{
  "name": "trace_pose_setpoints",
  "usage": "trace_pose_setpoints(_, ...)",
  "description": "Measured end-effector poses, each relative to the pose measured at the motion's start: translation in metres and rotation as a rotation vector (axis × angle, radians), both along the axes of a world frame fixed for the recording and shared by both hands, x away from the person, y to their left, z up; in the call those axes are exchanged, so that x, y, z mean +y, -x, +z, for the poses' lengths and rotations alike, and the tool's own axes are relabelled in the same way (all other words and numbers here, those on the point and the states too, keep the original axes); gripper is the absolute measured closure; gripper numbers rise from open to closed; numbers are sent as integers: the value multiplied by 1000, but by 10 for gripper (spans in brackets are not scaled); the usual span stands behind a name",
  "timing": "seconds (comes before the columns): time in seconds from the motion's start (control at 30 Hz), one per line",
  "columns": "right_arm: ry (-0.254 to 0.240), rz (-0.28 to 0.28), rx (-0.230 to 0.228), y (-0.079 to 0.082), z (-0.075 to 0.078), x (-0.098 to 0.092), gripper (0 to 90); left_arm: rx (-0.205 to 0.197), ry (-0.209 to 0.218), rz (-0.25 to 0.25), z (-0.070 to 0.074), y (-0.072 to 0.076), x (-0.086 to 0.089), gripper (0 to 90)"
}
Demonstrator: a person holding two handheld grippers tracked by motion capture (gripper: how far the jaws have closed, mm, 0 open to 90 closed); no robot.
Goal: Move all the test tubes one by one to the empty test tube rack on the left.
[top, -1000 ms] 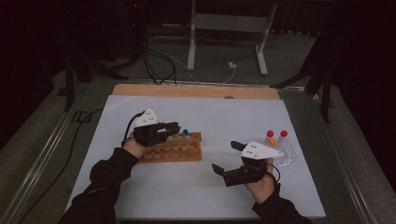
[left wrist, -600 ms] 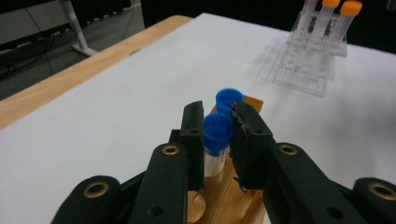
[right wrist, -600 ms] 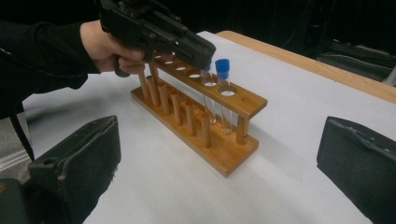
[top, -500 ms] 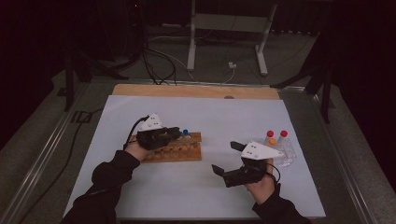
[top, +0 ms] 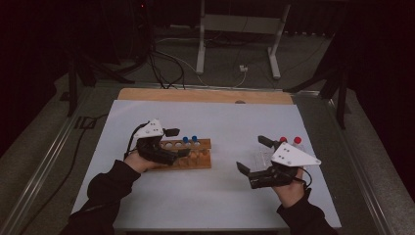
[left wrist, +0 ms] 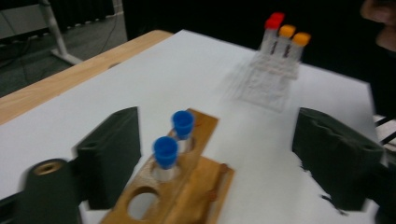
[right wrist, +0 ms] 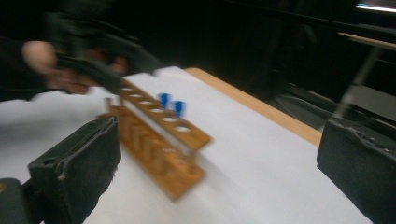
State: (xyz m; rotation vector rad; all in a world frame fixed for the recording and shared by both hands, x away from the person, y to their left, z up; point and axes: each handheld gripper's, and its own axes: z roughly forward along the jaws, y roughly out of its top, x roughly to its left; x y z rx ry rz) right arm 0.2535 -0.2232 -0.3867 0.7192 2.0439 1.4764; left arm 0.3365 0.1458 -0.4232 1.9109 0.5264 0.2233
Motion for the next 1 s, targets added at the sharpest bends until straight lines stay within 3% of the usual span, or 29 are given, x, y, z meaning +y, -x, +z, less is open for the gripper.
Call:
trace_pose_setpoints(0.03,0,0,0,0,0,0,0,2,11,-7,1,3,0,150)
trace_pose_setpoints(0.13,-10,-72,1,-3,3,-21,48,18,24,-25,1,12,-1,54)
trace_pose_setpoints(0.3,-20,-152,15,-3,1,-39,22,36,49,-55,-2,25,-3,16)
trace_pose_setpoints(0.4,-10,-220,57,-2,-10,-49,22,47,72,-70,-2,31,-4,13)
trace_pose_setpoints(0.53,7,-264,109,-1,-24,-59,38,51,79,-95,-4,35,-4,13)
trace_pose_setpoints(0.77,20,-324,151,1,-38,-73,56,55,83,-97,-8,41,-3,13)
trace_pose_setpoints(0.83,33,-342,167,2,-44,-79,80,63,88,-109,-9,41,-3,14)
trace_pose_setpoints(0.9,35,-346,176,4,-50,-81,173,58,85,-107,-9,42,-3,13)
trace_pose_setpoints(0.97,42,-343,183,5,-53,-82,188,57,84,-102,-9,42,-3,14)
trace_pose_setpoints(1.0,45,-335,210,5,-60,-83,254,64,88,-114,-9,41,-3,14)
